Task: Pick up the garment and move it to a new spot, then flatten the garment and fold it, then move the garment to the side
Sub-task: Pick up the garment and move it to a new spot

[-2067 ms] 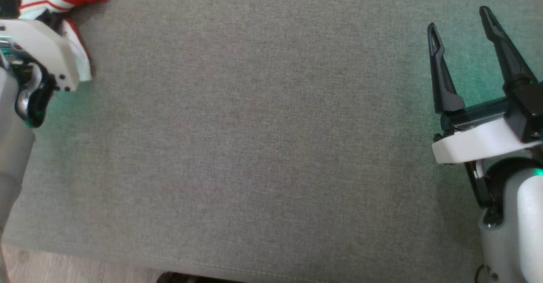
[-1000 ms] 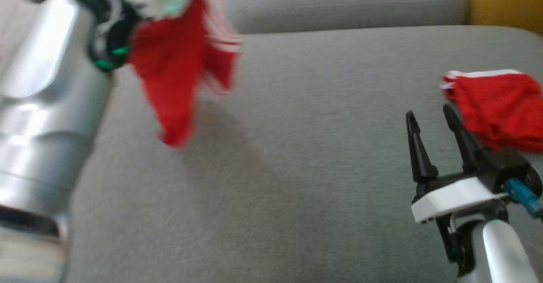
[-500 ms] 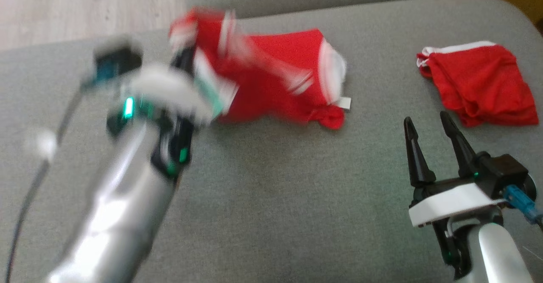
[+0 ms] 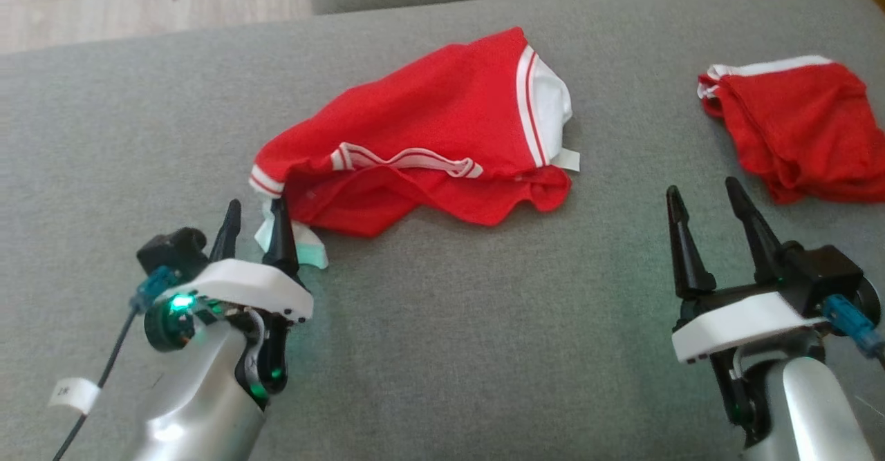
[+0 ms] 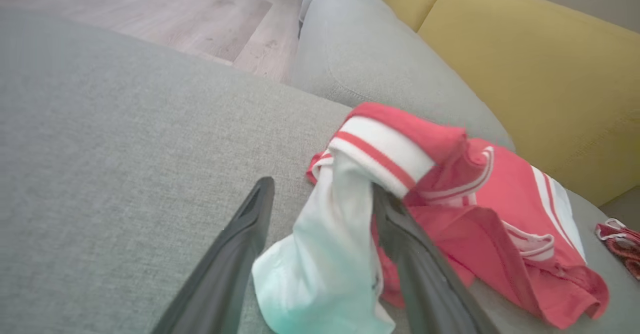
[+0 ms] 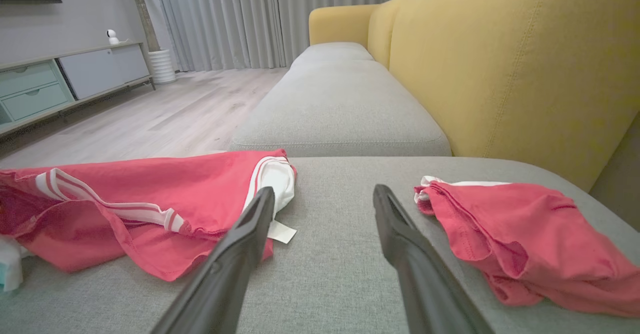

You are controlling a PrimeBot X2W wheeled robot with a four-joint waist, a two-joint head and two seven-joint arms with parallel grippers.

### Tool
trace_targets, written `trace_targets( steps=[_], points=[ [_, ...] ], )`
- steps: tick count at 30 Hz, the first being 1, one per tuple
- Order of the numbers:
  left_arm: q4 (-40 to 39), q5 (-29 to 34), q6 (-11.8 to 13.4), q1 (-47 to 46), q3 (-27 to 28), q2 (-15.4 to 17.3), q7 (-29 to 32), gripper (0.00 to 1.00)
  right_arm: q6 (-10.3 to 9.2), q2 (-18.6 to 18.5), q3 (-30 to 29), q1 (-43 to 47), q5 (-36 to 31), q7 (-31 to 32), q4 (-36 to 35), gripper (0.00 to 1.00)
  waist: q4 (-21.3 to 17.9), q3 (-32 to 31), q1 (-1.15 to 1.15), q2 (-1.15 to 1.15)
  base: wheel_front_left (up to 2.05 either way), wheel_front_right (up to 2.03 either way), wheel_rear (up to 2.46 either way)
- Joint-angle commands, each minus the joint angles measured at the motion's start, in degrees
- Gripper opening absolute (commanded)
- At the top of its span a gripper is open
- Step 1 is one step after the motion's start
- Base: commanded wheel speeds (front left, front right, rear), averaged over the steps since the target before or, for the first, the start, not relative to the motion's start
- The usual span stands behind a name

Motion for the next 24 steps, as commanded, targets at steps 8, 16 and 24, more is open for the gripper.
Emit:
trace_targets(
  steps=[8, 16, 24],
  points=[
    [-5.17, 4.51, -0.6, 2.68, 0.52, 3.49, -2.48, 1.0, 0.41, -0.13, -0.44, -0.17, -1.19, 0.18, -1.47, 1.0, 3.47, -6.28, 0.0, 0.0, 0.0, 0.0, 0.0],
    [-13.75, 6.88, 2.62, 12.02, 0.77, 6.03, -2.85, 1.0, 0.41, -0.13, -1.06, 4.86, -0.8, 0.53, -2.07, 1.0, 6.23, -10.75, 0.0, 0.0, 0.0, 0.0, 0.0],
    [-25.06, 9.99, 8.01, 23.63, 3.6, 6.39, -2.96, 1.0, 0.41, -0.13, -0.49, 10.31, 0.69, -0.1, -3.22, 1.0, 7.61, -12.57, 0.0, 0.0, 0.0, 0.0, 0.0]
  ],
)
